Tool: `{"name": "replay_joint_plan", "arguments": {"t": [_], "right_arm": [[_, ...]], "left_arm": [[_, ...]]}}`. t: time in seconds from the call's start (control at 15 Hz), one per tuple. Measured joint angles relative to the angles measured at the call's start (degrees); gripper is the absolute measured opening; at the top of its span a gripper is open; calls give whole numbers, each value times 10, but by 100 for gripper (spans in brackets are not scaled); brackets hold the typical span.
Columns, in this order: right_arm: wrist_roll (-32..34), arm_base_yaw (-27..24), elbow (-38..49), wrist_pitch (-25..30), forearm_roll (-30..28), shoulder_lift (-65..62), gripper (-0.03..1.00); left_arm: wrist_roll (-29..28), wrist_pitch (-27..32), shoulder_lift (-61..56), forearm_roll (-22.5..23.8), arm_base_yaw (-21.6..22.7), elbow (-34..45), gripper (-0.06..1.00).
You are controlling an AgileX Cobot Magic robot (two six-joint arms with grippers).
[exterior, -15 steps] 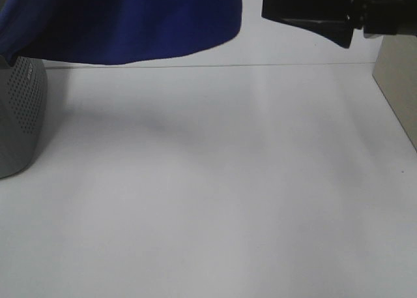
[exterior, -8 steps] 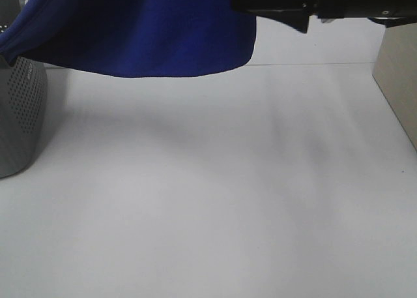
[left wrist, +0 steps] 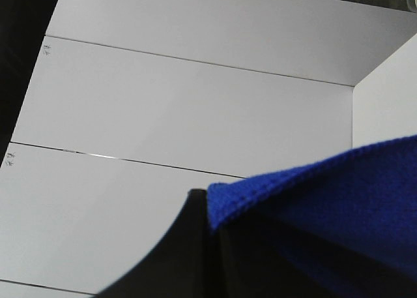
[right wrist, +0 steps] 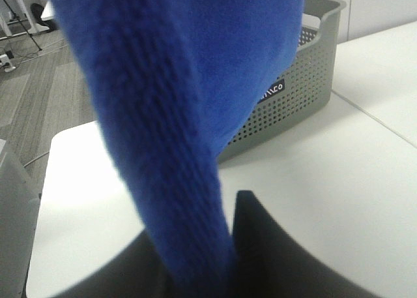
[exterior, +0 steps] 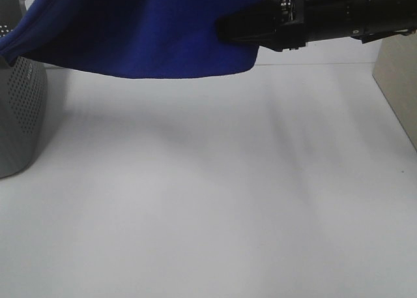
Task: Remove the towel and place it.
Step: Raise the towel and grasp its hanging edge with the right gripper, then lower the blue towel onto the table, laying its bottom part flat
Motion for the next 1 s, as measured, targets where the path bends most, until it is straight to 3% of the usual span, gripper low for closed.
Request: {"name": "replay_joint_plan", "arguments": {"t": [0.13,0.2,0.47,0.6,0.73,0.87,0.93,1.0], "right_arm": [[17,0,0,-2,-9,0,5],[33,0,0,-2,-10,0,1],[135,0,-5,-7,-17,0,1],[211,0,-25,-26,-68,0,1],[329,0,-74,-58,-193,-13,1],[466,0,-140,-65,-356,-42,1],[606,0,-212,-62,-509,-65,1],[666,0,-248,-61,-589,-73,1]], "left_arm": [[0,0,0,0,0,0,0],[0,1,0,0,0,0,0],[-1,30,0,-33,0,0,0],[-2,30,1,-74,0,0,0],[-2,30,7,-98,0,0,0],[-28,12,22,-117,5,0,0],[-76,-40,34,-136,22,0,0],[-103,-69,40,-146,34,0,0]]}}
